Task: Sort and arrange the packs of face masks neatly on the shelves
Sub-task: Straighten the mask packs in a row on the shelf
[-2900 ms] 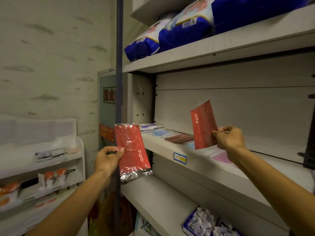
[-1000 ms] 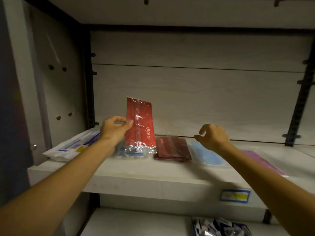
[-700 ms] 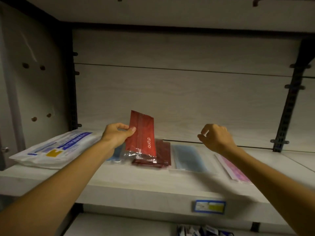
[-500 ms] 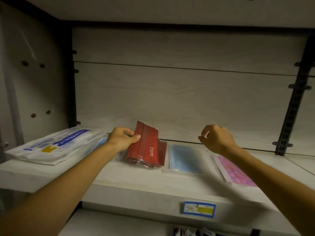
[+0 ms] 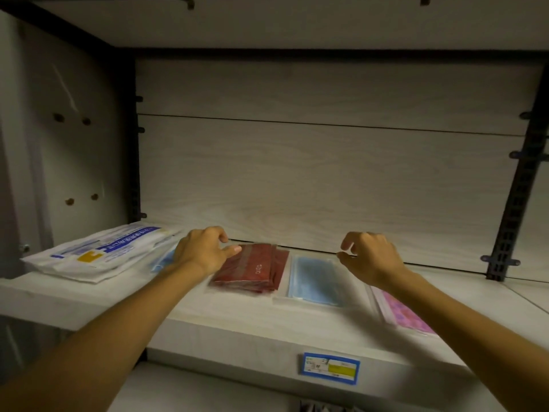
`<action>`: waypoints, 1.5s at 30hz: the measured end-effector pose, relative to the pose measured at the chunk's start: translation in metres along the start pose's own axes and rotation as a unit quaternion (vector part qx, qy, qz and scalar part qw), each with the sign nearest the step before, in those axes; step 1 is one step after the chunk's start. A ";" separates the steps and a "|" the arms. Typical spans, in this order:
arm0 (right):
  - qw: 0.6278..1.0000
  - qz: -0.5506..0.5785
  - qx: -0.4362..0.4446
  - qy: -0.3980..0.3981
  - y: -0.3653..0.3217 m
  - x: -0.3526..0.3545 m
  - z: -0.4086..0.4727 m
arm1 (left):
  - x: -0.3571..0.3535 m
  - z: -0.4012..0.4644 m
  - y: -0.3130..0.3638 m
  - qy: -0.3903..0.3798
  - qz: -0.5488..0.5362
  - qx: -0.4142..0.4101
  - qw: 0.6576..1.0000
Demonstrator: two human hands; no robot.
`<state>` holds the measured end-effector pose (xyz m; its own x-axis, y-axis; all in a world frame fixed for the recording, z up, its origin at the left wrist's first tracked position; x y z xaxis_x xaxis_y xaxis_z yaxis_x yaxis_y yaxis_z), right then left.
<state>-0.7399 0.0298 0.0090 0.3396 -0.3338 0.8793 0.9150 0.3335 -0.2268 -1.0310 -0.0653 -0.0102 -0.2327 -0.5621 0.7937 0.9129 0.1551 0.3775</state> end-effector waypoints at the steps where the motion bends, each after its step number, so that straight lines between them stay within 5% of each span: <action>1: 1.000 0.003 -0.001 0.000 -0.001 0.002 -0.002 | 0.002 -0.002 0.004 0.003 0.019 -0.021 1.000; 8: 1.000 -0.012 0.010 0.020 -0.017 0.020 -0.022 | 0.019 -0.019 0.032 -0.001 0.177 -0.187 0.966; 16: 0.995 -0.052 0.005 0.082 -0.031 0.055 -0.063 | 0.041 -0.036 0.068 0.035 0.195 -0.316 0.928; 30: 0.975 -0.138 -0.164 0.063 0.052 0.117 -0.223 | 0.005 -0.116 0.174 -0.018 0.060 -0.472 0.879; 37: 0.977 -0.179 -0.117 -0.015 0.069 0.128 -0.242 | 0.013 -0.153 0.237 0.010 0.052 -0.565 0.824; 45: 0.974 -0.196 -0.102 -0.040 0.125 0.180 -0.256 | 0.002 -0.179 0.308 0.015 0.050 -0.589 0.807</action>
<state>-0.5083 -0.2144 0.0311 -0.0549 -0.3270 0.9434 0.9981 0.0096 0.0614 -0.6901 -0.1642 0.0224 -0.1459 -0.6160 0.7741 0.6165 -0.6686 -0.4158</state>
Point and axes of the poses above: each hand's wrist, its own z-axis towards the middle knuckle, its own x-axis out of the back of the hand, y = z × x, the point moved 5 cm from there along z, towards the middle knuckle, and after that the axes turned 9 degrees about -x, right-handed, at the moved point
